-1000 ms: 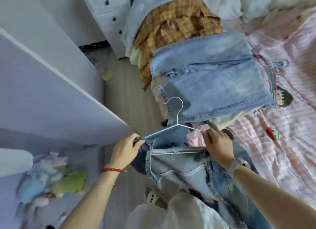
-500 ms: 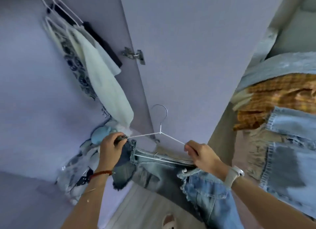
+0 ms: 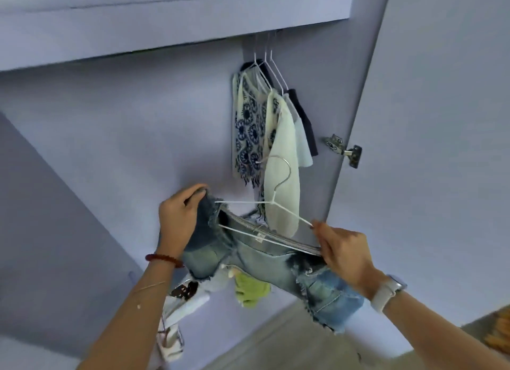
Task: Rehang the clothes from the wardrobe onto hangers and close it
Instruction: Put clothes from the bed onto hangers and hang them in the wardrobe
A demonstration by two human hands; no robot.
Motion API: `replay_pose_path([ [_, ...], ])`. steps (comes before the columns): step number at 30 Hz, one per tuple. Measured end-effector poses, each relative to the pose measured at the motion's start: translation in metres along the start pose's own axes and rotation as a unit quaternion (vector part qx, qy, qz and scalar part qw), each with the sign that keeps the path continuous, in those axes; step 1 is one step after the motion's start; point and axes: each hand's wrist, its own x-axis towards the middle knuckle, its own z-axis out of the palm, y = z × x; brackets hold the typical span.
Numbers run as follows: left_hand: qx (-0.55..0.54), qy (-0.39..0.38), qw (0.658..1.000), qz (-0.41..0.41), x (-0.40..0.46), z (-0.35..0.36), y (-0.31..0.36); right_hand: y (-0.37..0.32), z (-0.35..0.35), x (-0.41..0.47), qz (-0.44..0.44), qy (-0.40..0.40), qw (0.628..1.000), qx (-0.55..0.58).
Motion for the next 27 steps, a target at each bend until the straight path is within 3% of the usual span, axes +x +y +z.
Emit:
replay_pose_path([
  [8, -0.017, 0.052, 0.994, -0.097, 0.040, -0.016, -0.010, 0.015, 0.021, 0.088, -0.105, 0.056, 0.993, -0.024],
  [12, -0.051, 0.053, 0.991, -0.109, 0.058, -0.017, 0.004, 0.032, 0.030, 0.122, -0.070, 0.036, 0.997, 0.000],
  [15, -0.056, -0.013, 0.994, -0.097, 0.057, -0.017, 0.017, 0.039, 0.039, 0.140, -0.003, 0.061, 0.997, 0.042],
  [18, -0.036, -0.096, 0.988, -0.115, 0.045, -0.011, 0.019, 0.042, 0.043, 0.145, 0.003, 0.073, 0.994, 0.085],
  [20, -0.050, -0.056, 0.988, -0.137, 0.044, -0.010, 0.017, 0.045, 0.044, 0.146, -0.037, 0.064, 0.993, 0.087],
  [23, 0.099, 0.024, 0.988, -0.114, 0.050, -0.012, 0.005, 0.048, 0.049, 0.149, -0.070, 0.054, 0.992, 0.090],
  [25, 0.210, 0.002, 0.973, -0.100, 0.049, -0.002, -0.003, 0.045, 0.057, 0.151, -0.073, 0.049, 0.992, 0.092],
  [27, 0.259, -0.011, 0.954, -0.150, 0.042, 0.018, -0.009, 0.039, 0.065, 0.152, -0.069, 0.047, 0.991, 0.102],
])
